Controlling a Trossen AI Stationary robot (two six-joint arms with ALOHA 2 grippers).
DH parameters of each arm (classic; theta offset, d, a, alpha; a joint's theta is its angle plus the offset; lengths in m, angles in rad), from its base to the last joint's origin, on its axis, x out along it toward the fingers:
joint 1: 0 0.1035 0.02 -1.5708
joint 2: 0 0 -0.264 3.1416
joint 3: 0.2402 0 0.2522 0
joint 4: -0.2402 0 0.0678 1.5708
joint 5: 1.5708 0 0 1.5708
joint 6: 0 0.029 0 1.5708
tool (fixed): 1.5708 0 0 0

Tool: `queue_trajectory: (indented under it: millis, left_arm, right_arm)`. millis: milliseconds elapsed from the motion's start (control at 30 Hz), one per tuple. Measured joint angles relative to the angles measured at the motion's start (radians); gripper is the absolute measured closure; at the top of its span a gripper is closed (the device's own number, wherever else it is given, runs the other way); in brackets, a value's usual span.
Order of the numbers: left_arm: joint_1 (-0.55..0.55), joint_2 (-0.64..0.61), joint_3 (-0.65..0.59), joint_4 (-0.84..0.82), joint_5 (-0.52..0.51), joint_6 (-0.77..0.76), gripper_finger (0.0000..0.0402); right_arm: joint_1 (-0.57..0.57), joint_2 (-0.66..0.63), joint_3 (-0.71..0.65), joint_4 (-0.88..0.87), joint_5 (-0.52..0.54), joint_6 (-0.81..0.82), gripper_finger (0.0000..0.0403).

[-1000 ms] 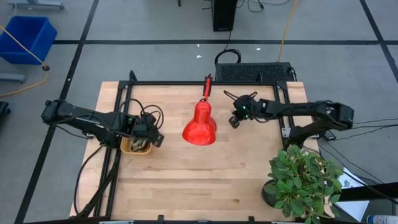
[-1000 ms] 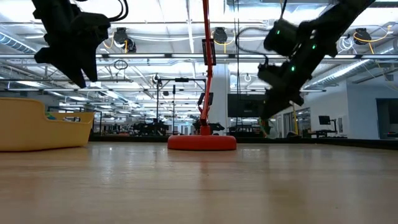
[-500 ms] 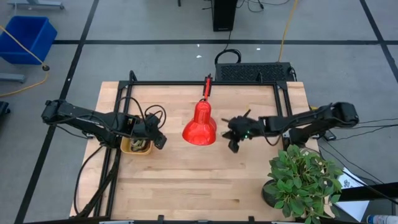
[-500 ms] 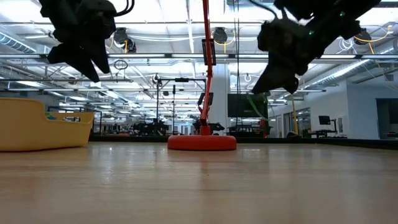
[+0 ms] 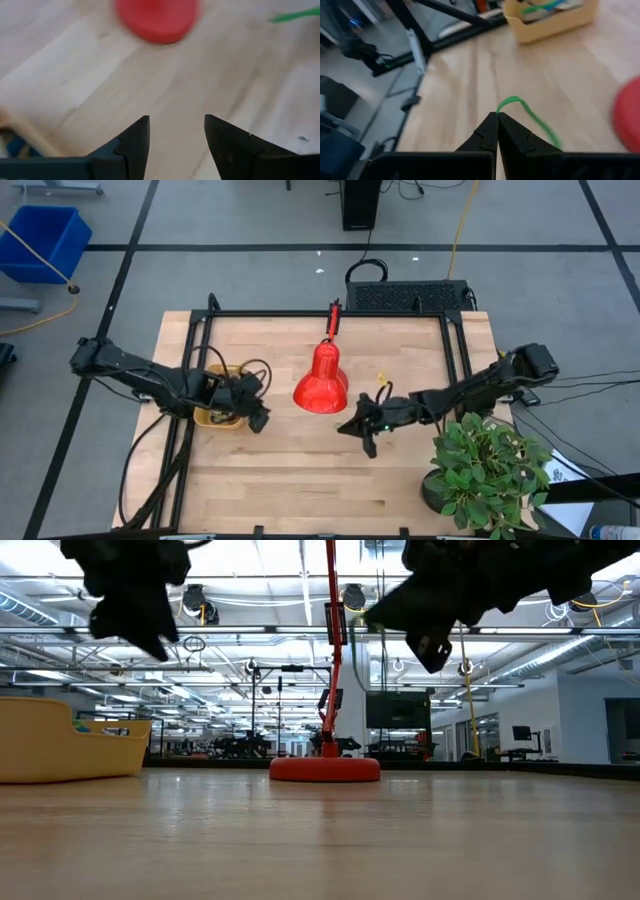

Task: Pick and place rubber bands into bin
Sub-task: Put the green rubber band into the yellow bin

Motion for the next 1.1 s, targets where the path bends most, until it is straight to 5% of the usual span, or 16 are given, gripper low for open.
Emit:
queue_trajectory:
  millis: [367, 900, 1100]
  left_arm:
    - [-0.141, 0.275, 0.0, 0.594, 0.0, 0.5, 0.0206]
    - [-0.145, 0.683, -0.001, 1.313, -0.109, 0.619, 0.0206]
    - [-0.139, 0.702, 0.0, 1.367, -0.147, 0.662, 0.0206]
  right_arm:
    - [0.046, 0.103, 0.0, 0.144, 0.002, 0.029, 0.0403]
    - [0.072, 0.106, 0.0, 0.179, -0.001, 0.027, 0.0403]
    - [0.071, 0.106, 0.0, 0.178, -0.002, 0.027, 0.0403]
